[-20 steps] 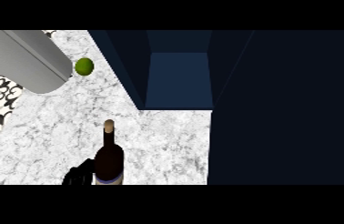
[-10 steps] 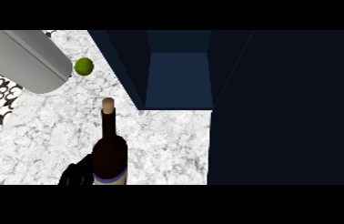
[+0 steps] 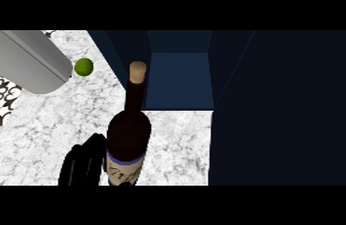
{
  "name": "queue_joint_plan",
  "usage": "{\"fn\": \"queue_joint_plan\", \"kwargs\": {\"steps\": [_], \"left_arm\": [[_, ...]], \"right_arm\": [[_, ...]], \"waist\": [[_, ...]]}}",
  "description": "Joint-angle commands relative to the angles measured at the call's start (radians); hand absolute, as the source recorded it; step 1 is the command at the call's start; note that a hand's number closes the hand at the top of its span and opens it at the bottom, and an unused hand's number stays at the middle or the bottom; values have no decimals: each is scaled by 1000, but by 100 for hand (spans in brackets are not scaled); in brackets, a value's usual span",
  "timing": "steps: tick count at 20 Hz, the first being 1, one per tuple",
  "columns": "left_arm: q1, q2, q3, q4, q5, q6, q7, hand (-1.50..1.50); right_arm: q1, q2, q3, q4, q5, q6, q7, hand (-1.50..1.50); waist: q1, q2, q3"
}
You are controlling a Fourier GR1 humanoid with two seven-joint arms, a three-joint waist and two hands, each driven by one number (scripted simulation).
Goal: Pick up the wine, place it into the cabinet and close the cabinet
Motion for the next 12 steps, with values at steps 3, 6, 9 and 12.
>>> {"fn": "queue_joint_plan", "kwargs": {"steps": [3, 6, 9, 12], "left_arm": [[-161, -16, 4, -36, 32, 111, 148, 150], [-229, -17, -63, -12, -3, 222, 171, 150], [-395, -17, -100, 126, 10, 341, 119, 150], [-420, -17, -26, 113, -26, 299, 142, 150]], "right_arm": [[-33, 20, 38, -3, 44, -37, 26, -150], [13, 16, 17, 2, 15, -2, -2, -150], [20, 22, 22, 5, 23, 6, -25, -150], [-27, -17, -44, 47, -31, 18, -22, -150]], "waist": [[-1, 1, 0], [-3, 1, 0], [-11, 2, 0], [-4, 1, 0]]}}
